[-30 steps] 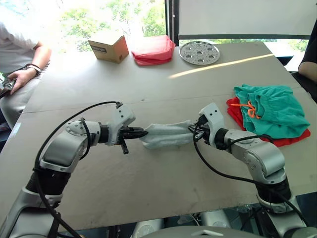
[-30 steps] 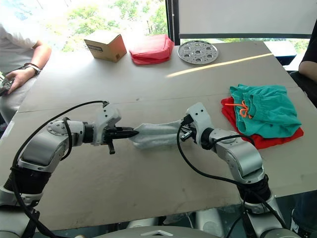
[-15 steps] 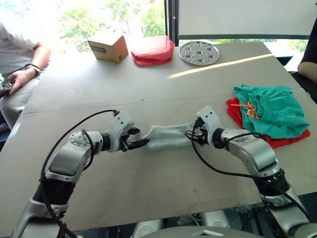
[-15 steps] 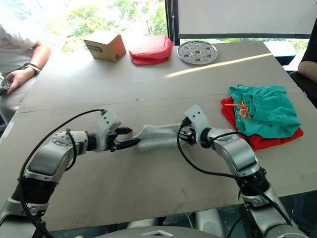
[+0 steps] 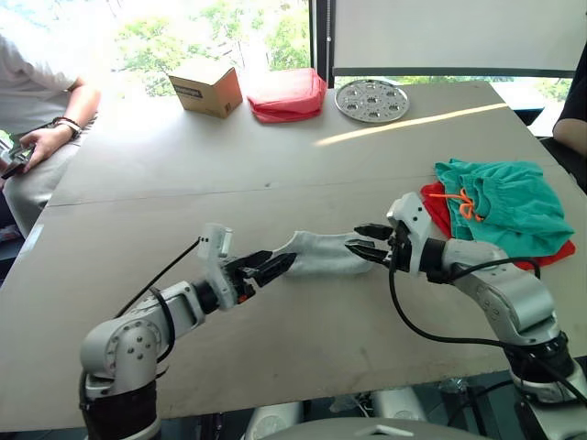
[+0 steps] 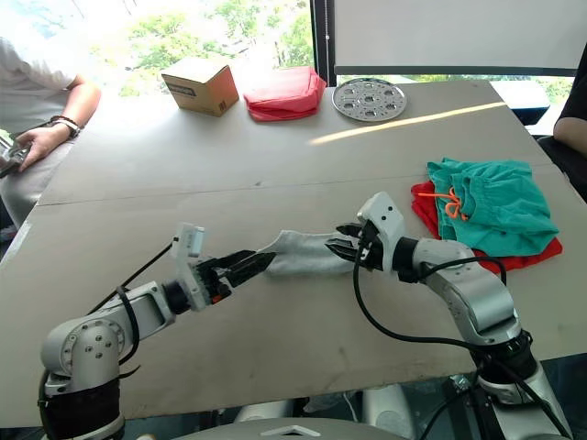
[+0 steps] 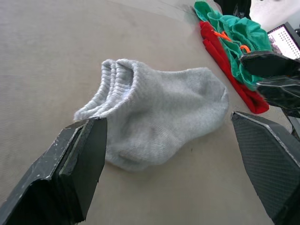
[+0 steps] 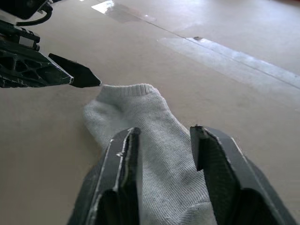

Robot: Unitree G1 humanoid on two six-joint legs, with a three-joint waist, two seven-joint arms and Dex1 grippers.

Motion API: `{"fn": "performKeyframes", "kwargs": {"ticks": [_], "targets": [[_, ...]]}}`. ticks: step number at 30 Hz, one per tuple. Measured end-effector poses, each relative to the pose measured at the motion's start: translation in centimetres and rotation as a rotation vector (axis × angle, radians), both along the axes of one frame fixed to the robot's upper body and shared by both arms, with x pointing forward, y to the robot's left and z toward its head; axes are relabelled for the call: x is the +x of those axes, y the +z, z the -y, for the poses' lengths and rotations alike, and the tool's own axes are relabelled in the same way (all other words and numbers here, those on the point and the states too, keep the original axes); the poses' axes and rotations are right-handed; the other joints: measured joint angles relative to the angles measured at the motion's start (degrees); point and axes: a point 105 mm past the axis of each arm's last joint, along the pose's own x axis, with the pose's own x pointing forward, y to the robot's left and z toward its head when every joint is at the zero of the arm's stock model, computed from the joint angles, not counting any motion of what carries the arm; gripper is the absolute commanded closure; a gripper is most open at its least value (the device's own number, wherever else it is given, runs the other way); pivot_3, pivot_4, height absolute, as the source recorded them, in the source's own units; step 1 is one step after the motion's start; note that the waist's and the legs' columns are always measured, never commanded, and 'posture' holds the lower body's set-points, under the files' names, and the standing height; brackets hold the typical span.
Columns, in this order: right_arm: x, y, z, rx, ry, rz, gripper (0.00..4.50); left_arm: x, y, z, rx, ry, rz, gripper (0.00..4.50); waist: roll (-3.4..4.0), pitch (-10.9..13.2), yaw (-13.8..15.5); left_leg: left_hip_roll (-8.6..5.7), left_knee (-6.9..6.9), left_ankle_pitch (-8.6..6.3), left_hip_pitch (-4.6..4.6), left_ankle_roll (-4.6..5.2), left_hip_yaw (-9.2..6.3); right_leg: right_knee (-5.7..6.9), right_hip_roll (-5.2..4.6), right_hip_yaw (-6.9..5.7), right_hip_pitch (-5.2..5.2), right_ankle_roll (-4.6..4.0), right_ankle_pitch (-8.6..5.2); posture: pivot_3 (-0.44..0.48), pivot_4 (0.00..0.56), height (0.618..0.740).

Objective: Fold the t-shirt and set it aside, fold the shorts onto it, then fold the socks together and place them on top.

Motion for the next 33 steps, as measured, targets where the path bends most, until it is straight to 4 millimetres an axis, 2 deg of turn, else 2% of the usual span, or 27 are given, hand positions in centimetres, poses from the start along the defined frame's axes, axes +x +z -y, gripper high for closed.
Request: {"fn": "performKeyframes", "kwargs": {"ticks": [1,2,3,5,13,18,20,23,25,26,27,32,33], "targets": [[-0.1,-0.4,-0.2,-0.017,0.012,-0.007,4.33,-0.1,-0.3,0.2,-0.004,0.011,-0.014,0.00,0.00,0.0,0.1,0.02,0.00,0.00,-0.01,0.00,0.00,0.00,0.01,0.00,-0.01,-0.01,0.00,0.000,0.150,0.740],[-0.3,-1.1,-0.5,-0.073,0.032,0.000,4.43,-0.1,-0.6,0.2,0.003,0.029,-0.029,0.00,0.00,0.0,0.2,0.04,0.00,0.01,-0.03,-0.02,-0.01,0.00,0.03,0.00,-0.05,-0.01,-0.01,0.000,0.150,0.740],[-0.6,-2.0,-0.8,-0.132,0.052,0.002,4.43,-0.2,-0.7,0.2,0.021,0.043,-0.033,0.00,0.00,0.0,0.4,0.05,-0.03,0.01,-0.06,-0.03,-0.02,-0.01,0.03,-0.01,-0.08,-0.02,-0.01,0.000,0.150,0.740],[-0.7,-2.6,-1.4,-0.142,0.053,-0.010,4.43,-0.3,-1.0,-0.1,0.045,0.073,-0.044,0.00,0.01,0.0,0.6,0.06,-0.03,0.01,-0.06,-0.03,-0.02,0.00,0.04,0.00,-0.08,-0.02,-0.01,0.000,0.150,0.740],[-0.7,-3.0,-1.9,-0.156,0.034,-0.026,4.43,0.3,-0.9,-0.5,0.090,0.133,-0.041,0.00,-0.01,0.0,0.7,-0.06,0.01,0.01,-0.05,-0.03,-0.02,-0.01,-0.01,-0.02,-0.02,-0.01,0.00,0.000,0.150,0.740],[0.0,-3.9,-2.1,-0.205,-0.066,-0.066,4.43,2.3,-1.1,1.3,0.095,0.102,-0.021,0.00,0.01,-0.1,1.0,-0.14,0.01,0.02,0.00,-0.03,-0.03,-0.01,-0.01,-0.03,0.05,-0.01,0.00,0.000,0.150,0.740],[0.1,-4.0,-2.1,-0.215,-0.072,-0.075,4.43,2.5,-1.3,1.7,0.111,0.095,-0.015,0.00,0.01,-0.2,1.0,-0.15,0.01,0.01,0.10,-0.03,-0.03,-0.02,-0.01,-0.03,0.15,-0.01,-0.01,0.000,0.150,0.740],[0.1,-4.3,-1.9,-0.231,-0.088,-0.097,4.50,2.9,-2.2,2.1,0.171,0.084,0.004,0.74,0.23,-0.3,1.3,-0.16,-0.03,-0.07,0.53,0.11,-0.07,-0.12,0.01,-0.11,0.67,-0.15,-0.12,0.000,0.150,0.740],[0.0,-4.5,-1.9,-0.235,-0.094,-0.109,4.50,3.2,-2.5,2.2,0.193,0.091,0.015,1.57,0.31,-0.4,1.5,-0.19,-0.05,-0.15,0.74,0.25,-0.07,-0.17,0.03,-0.11,0.89,-0.16,-0.19,0.000,0.150,0.740],[0.0,-4.6,-1.8,-0.235,-0.098,-0.112,4.50,3.3,-2.8,2.3,0.204,0.094,0.021,2.13,0.36,-0.5,1.7,-0.20,-0.05,-0.15,0.78,0.27,-0.09,-0.25,0.06,-0.12,0.98,0.01,-0.30,0.000,0.150,0.740],[-0.1,-4.6,-1.8,-0.235,-0.098,-0.113,4.50,3.4,-2.9,2.2,0.207,0.099,0.022,2.31,0.38,-0.6,1.8,-0.20,-0.05,-0.16,0.82,0.27,-0.10,-0.28,0.06,-0.13,1.03,0.03,-0.31,0.000,0.150,0.740],[-0.2,-4.6,-2.5,-0.216,-0.107,-0.122,4.50,3.9,-3.3,1.4,0.243,0.141,0.044,4.46,0.37,-0.6,2.0,-0.19,-0.05,-0.10,0.81,0.16,-0.19,-0.29,0.06,-0.16,1.02,0.02,-0.26,0.000,0.150,0.740],[-0.1,-4.5,-3.1,-0.208,-0.103,-0.122,4.50,3.8,-3.3,1.1,0.267,0.137,0.060,4.46,0.33,-0.6,1.9,-0.16,-0.07,-0.09,0.81,0.14,-0.19,-0.28,0.06,-0.16,1.00,-0.01,-0.21,0.000,0.150,0.740]]}}
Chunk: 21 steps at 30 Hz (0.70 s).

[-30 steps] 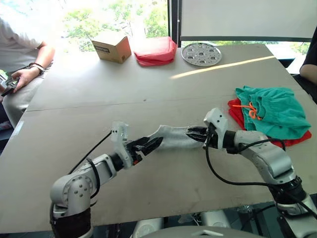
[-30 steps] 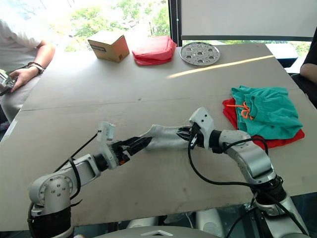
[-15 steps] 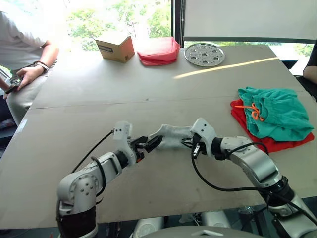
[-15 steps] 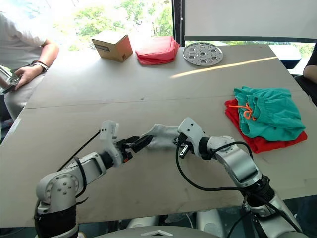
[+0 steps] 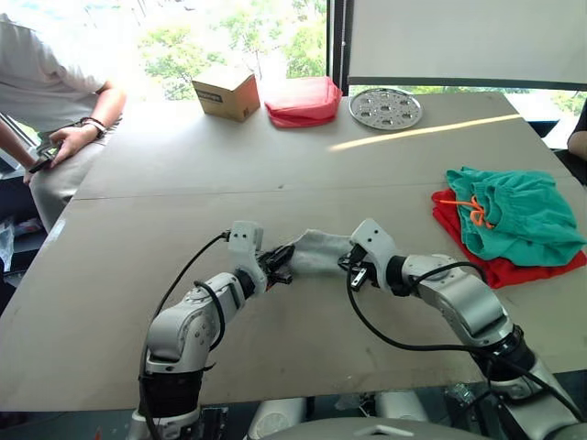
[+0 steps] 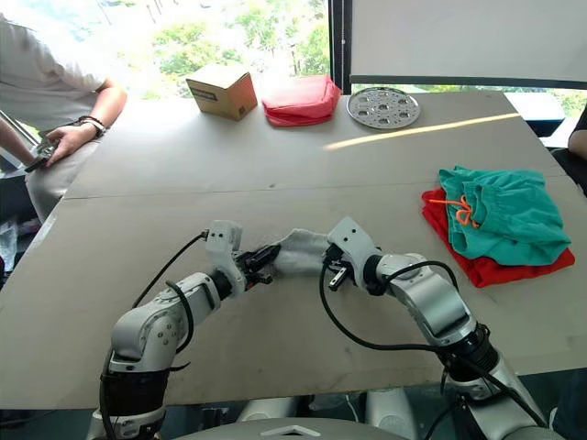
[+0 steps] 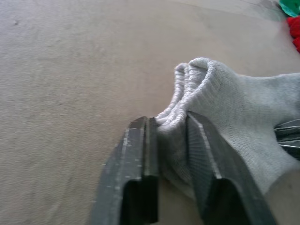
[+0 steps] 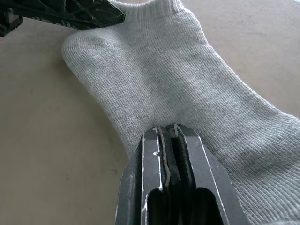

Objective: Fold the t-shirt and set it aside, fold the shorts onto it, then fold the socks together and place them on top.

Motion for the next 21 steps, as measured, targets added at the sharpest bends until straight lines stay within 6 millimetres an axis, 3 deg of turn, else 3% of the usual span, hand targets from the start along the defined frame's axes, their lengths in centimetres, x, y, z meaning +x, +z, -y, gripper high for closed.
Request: {"fn": "performKeyframes", "kwargs": {"ticks": [5,7,11,15,17,21], "targets": [[1.1,0.6,-3.2,-0.012,0.037,-0.002,4.50,-0.2,0.9,-2.2,0.171,-0.034,0.059,4.46,-0.07,0.0,-1.6,0.14,-0.23,0.09,-0.08,-0.17,0.06,0.06,0.11,0.10,-0.30,0.01,0.09,0.000,0.150,0.740],[1.4,0.9,-4.4,-0.017,0.063,-0.016,4.50,-0.1,2.3,-3.7,0.252,-0.030,0.107,4.46,-0.12,0.1,-1.9,0.25,-0.29,0.12,-0.15,-0.24,0.05,0.09,0.14,0.10,-0.43,-0.03,0.09,0.000,0.150,0.740],[1.2,1.0,-5.9,-0.024,0.111,-0.017,4.50,0.2,5.0,-4.6,0.342,-0.055,0.208,4.46,-0.05,0.1,-1.7,0.24,-0.44,0.10,-0.17,-0.28,0.03,0.07,0.11,0.06,-0.49,-0.08,0.06,0.000,0.150,0.740],[1.4,1.2,-6.9,-0.019,0.133,-0.023,4.50,0.8,7.4,-3.6,0.400,-0.103,0.302,4.46,-0.04,0.2,-1.6,0.20,-0.48,0.10,-0.21,-0.28,0.01,0.04,0.12,0.02,-0.52,-0.08,0.06,0.000,0.150,0.740],[1.4,1.1,-6.8,-0.016,0.133,-0.025,4.50,1.0,8.3,-2.1,0.411,-0.141,0.336,4.46,-0.02,0.2,-1.5,0.15,-0.50,0.10,-0.21,-0.28,-0.02,0.04,0.16,-0.01,-0.51,-0.07,0.07,0.000,0.150,0.740],[1.3,0.7,-6.1,0.000,0.110,-0.044,4.50,0.5,8.0,1.6,0.311,-0.215,0.330,4.46,-0.03,0.2,-1.5,0.12,-0.50,0.10,-0.21,-0.28,-0.02,0.04,0.09,0.02,-0.50,-0.06,0.07,0.000,0.150,0.740]]}}
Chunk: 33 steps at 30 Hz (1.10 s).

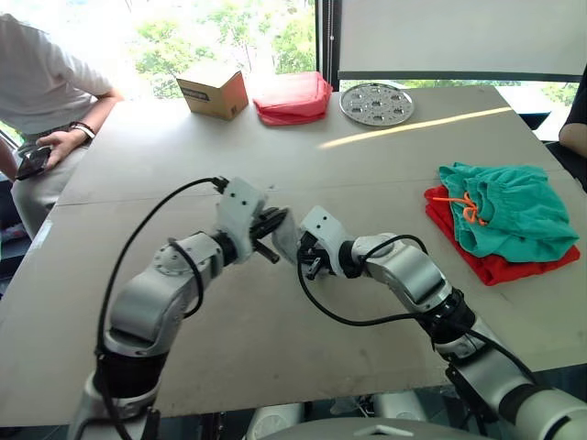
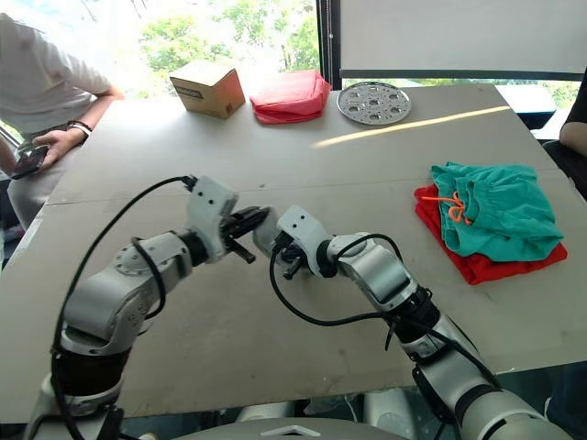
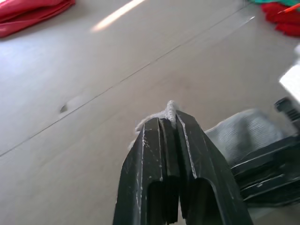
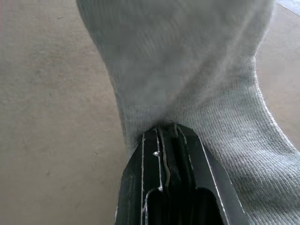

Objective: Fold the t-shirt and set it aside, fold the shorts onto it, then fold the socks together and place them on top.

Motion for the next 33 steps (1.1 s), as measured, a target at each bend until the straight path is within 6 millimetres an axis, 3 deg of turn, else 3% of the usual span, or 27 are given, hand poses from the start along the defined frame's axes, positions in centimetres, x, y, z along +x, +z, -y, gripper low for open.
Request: {"fn": "performKeyframes", "kwargs": {"ticks": [7,14,16,19,22,26,30,31,32,33], "targets": [[-0.8,-0.1,1.6,0.071,-0.039,-0.018,4.50,-0.8,-1.1,3.8,-0.213,-0.099,-0.113,4.46,0.00,0.0,0.1,0.01,0.00,0.00,-0.01,0.01,-0.04,-0.01,-0.04,-0.05,0.02,0.01,-0.01,0.000,0.150,0.740],[-0.9,0.4,5.7,0.004,-0.025,0.198,4.50,0.0,-4.7,3.3,-0.256,-0.130,-0.247,4.46,-0.07,0.2,0.0,-0.09,0.07,0.01,-0.04,0.01,-0.02,-0.03,0.03,-0.06,0.03,0.21,-0.13,0.000,0.150,0.740],[-0.9,0.8,6.6,-0.037,0.004,0.271,4.50,0.0,-4.9,3.5,-0.269,-0.159,-0.246,4.46,-0.05,0.2,0.1,-0.05,0.05,0.01,-0.04,0.01,-0.04,-0.04,0.04,-0.08,0.03,0.21,-0.13,0.000,0.150,0.740],[-2.8,1.1,8.3,-0.097,0.101,0.319,4.50,0.0,-5.1,4.3,-0.342,-0.204,-0.274,4.46,-0.10,0.3,0.3,-0.04,0.11,0.01,-0.18,0.01,-0.18,-0.11,-0.03,-0.23,0.04,0.24,-0.16,0.000,0.150,0.740],[-4.1,2.1,9.1,-0.061,0.113,0.315,4.50,0.2,-3.9,6.1,-0.462,-0.250,-0.303,4.46,-0.13,0.4,0.4,0.02,0.40,0.00,-0.45,0.02,-0.31,-0.17,-0.14,-0.34,0.00,0.22,-0.13,0.000,0.150,0.740],[-4.9,3.6,10.4,-0.011,0.068,0.308,4.50,0.6,-2.9,6.9,-0.457,-0.279,-0.303,4.46,-0.14,0.4,0.4,0.02,0.44,0.00,-0.57,0.02,-0.44,-0.37,-0.12,-0.47,0.02,0.21,-0.09,0.000,0.150,0.740],[-5.7,3.9,11.2,0.011,0.026,0.260,4.50,1.2,-4.0,8.1,-0.410,-0.261,-0.342,4.46,-0.15,0.4,0.8,-0.02,0.45,0.01,-0.65,0.03,-0.55,-0.43,-0.08,-0.60,0.03,0.14,-0.05,0.000,0.150,0.740],[-6.1,4.0,11.3,0.016,0.027,0.252,4.50,1.5,-4.6,8.5,-0.383,-0.253,-0.357,3.72,-0.14,0.4,0.9,-0.03,0.45,0.01,-0.66,0.03,-0.58,-0.44,-0.08,-0.64,0.03,0.14,-0.05,0.000,0.150,0.740],[-6.4,4.2,11.4,0.026,0.020,0.239,4.50,1.7,-5.3,9.1,-0.376,-0.250,-0.370,3.48,-0.14,0.4,1.0,-0.04,0.45,0.01,-0.67,0.03,-0.60,-0.45,-0.08,-0.66,0.04,0.13,-0.05,0.000,0.150,0.740],[-6.5,4.2,11.5,0.033,0.010,0.226,3.90,1.9,-5.6,9.6,-0.395,-0.248,-0.381,3.05,-0.14,0.4,1.1,-0.04,0.45,0.01,-0.67,0.03,-0.60,-0.46,-0.09,-0.66,0.04,0.13,-0.05,0.000,0.150,0.740]]}}
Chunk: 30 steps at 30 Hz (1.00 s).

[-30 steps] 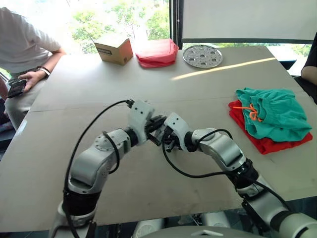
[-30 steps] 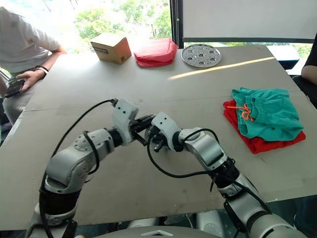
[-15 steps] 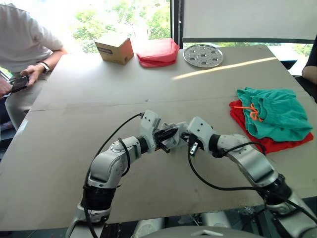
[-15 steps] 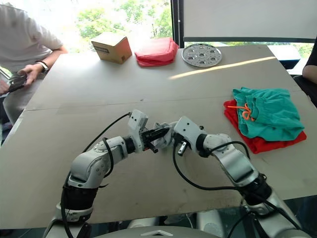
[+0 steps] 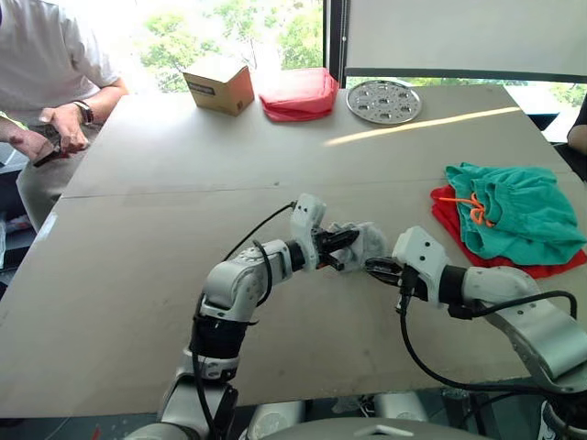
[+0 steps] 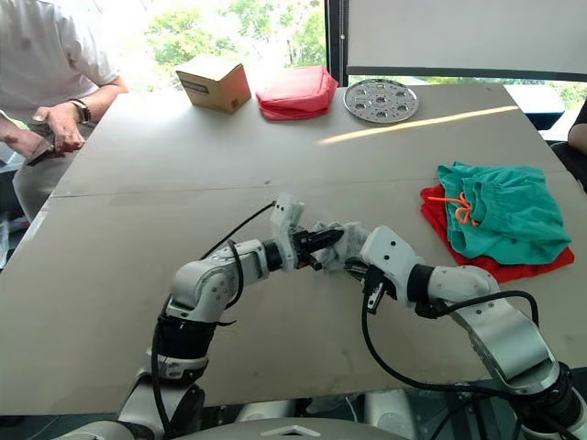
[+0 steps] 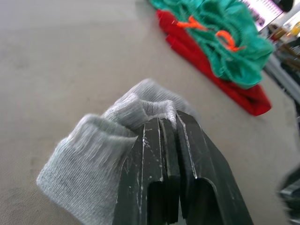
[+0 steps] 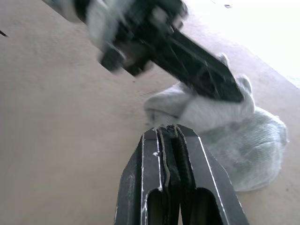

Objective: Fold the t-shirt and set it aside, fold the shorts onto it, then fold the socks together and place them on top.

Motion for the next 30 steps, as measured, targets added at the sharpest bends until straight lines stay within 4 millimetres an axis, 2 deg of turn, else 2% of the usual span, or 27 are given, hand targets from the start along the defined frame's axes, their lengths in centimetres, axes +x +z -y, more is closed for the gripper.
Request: {"fn": "performKeyframes", "kwargs": {"ticks": [1,3,4,5,6,7,9,12,14,18,22,26,30], "targets": [[0.0,0.1,0.2,0.010,-0.016,-0.016,3.64,0.2,0.0,0.6,-0.037,0.006,-0.016,2.59,0.00,0.0,0.3,0.00,0.02,0.00,-0.01,0.00,0.00,-0.02,-0.02,0.00,0.00,0.00,0.00,0.000,0.150,0.740],[0.0,0.5,0.3,0.030,-0.040,-0.040,2.68,0.4,0.6,1.4,-0.127,0.022,-0.050,1.59,0.00,0.0,0.7,-0.01,0.06,0.00,-0.04,0.00,-0.02,-0.03,-0.11,-0.03,0.01,0.00,0.00,0.000,0.150,0.740],[0.0,0.6,0.3,0.033,-0.041,-0.042,2.35,0.5,0.7,1.4,-0.134,0.025,-0.053,1.28,0.00,0.0,0.6,0.01,0.06,-0.01,-0.05,0.01,-0.03,-0.03,-0.12,-0.03,0.00,0.00,0.00,0.000,0.150,0.740],[0.1,0.7,0.3,0.040,-0.050,-0.054,1.80,0.4,1.0,0.9,-0.179,0.028,-0.077,0.74,0.00,0.0,0.5,0.04,0.06,-0.01,-0.03,0.01,-0.02,-0.01,-0.10,-0.02,0.00,0.01,0.00,0.000,0.150,0.740],[0.2,0.9,0.3,0.054,-0.062,-0.067,1.41,0.2,1.7,0.0,-0.240,0.035,-0.099,0.43,0.00,0.0,0.2,0.13,0.05,-0.01,-0.04,0.02,-0.01,-0.01,-0.04,0.00,-0.02,0.01,0.00,0.000,0.150,0.740],[0.4,1.1,0.3,0.061,-0.073,-0.074,1.06,0.0,2.2,-0.9,-0.272,0.038,-0.106,0.36,0.00,0.0,-0.1,0.16,0.04,-0.03,-0.03,0.06,-0.02,-0.01,-0.01,-0.04,-0.03,0.00,0.00,0.000,0.150,0.740],[1.0,1.7,0.2,0.070,-0.095,-0.074,0.03,-0.4,4.0,-4.3,-0.308,0.063,-0.072,0.36,0.10,0.1,-0.6,0.21,-0.01,0.00,-0.02,0.00,-0.13,0.01,0.04,-0.17,-0.03,-0.01,-0.01,0.000,0.150,0.740],[3.0,2.4,-0.6,0.103,-0.163,-0.073,0.03,-1.8,6.1,-7.5,-0.341,0.066,-0.029,0.36,0.15,0.1,-0.9,0.19,-0.02,0.03,-0.02,-0.06,-0.16,0.00,0.05,-0.19,-0.03,-0.04,0.01,0.000,0.150,0.740],[4.0,2.4,-0.9,0.108,-0.201,-0.082,0.03,-2.6,7.0,-8.5,-0.342,0.069,0.002,0.36,0.17,0.1,-0.5,0.08,-0.02,0.05,-0.06,-0.08,-0.24,-0.01,0.05,-0.25,-0.02,-0.07,0.02,0.000,0.150,0.740],[5.5,2.1,-2.8,0.137,-0.231,-0.139,0.03,-5.1,6.4,-11.4,-0.156,0.104,0.077,0.36,0.22,0.2,-0.9,0.03,-0.08,0.05,-0.04,-0.10,-0.13,-0.02,-0.03,-0.03,-0.07,-0.10,0.02,0.000,0.150,0.740],[6.9,0.5,-3.1,0.087,-0.287,-0.182,0.03,-7.7,5.9,-12.2,0.022,0.051,0.178,0.36,0.27,0.2,-0.8,0.02,-0.18,0.05,-0.03,-0.10,-0.05,-0.06,-0.08,0.08,-0.11,-0.30,-0.09,0.000,0.150,0.740],[8.5,-1.2,-1.7,0.020,-0.397,-0.215,0.03,-9.7,6.3,-11.9,0.121,-0.029,0.275,0.36,0.27,0.2,-0.5,0.00,-0.17,0.05,-0.05,-0.09,0.00,-0.08,-0.11,0.26,-0.10,-0.35,-0.10,0.000,0.150,0.740],[9.2,-2.7,-0.9,-0.037,-0.429,-0.245,0.03,-11.3,6.2,-11.8,0.209,-0.100,0.329,0.36,0.32,0.2,-0.9,0.03,-0.19,0.04,0.03,-0.08,0.15,-0.06,-0.07,0.27,-0.11,-0.35,-0.10,0.000,0.150,0.740]]}}
